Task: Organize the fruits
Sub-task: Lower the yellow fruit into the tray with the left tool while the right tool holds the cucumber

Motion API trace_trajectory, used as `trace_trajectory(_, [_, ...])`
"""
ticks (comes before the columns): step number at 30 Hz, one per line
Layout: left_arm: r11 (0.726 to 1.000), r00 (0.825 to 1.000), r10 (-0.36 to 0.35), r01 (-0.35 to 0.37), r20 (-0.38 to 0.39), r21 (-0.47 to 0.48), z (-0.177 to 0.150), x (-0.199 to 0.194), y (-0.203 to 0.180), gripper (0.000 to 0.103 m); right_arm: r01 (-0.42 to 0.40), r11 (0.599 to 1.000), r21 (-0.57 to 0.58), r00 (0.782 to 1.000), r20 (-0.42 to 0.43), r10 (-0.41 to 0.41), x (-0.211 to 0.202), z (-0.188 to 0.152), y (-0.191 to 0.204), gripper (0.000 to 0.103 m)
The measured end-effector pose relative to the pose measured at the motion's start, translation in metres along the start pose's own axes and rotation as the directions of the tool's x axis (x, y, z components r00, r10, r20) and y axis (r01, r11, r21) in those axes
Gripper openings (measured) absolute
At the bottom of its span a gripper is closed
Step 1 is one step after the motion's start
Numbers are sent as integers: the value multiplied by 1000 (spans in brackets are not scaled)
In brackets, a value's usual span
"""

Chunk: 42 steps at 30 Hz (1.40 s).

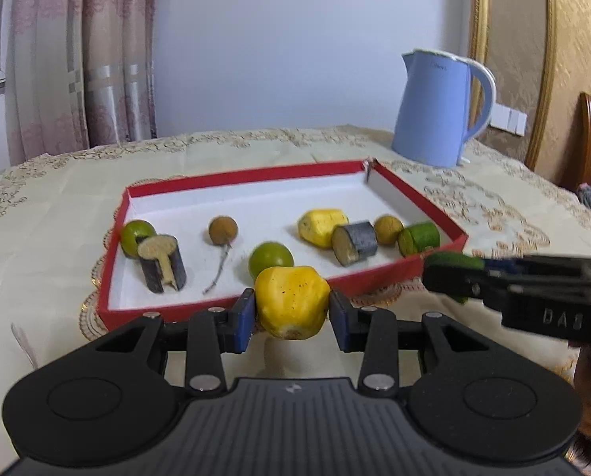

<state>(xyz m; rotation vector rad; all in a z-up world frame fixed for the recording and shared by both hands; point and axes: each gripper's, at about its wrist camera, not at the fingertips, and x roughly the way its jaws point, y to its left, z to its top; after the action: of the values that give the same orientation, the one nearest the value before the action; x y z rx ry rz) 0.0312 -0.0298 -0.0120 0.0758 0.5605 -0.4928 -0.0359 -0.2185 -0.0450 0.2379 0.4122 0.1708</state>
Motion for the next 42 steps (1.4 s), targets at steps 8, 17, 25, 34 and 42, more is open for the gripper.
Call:
trace_trajectory(8, [998, 998, 50, -48, 37, -45, 16, 0, 13, 38, 4, 1000, 3, 1000, 6, -4, -1, 0, 0, 29])
trace_trajectory(17, [984, 990, 138, -140, -22, -106, 36, 46, 36, 38, 6, 1000, 10, 1000, 3, -6, 0, -1, -1, 29])
trace_trajectory(25, [982, 984, 171, -175, -58, -73, 34, 75, 35, 38, 5, 1000, 11, 1000, -5, -5, 2, 0, -2, 29])
trace_trajectory(34, [978, 979, 201, -203, -41, -43, 33, 76, 30, 40, 5, 1000, 12, 1000, -12, -5, 4, 0, -3, 29])
trace_trajectory(42, [982, 984, 173, -175, -28, -77, 33, 67, 36, 79, 5, 1000, 16, 1000, -17, -5, 5, 0, -3, 29])
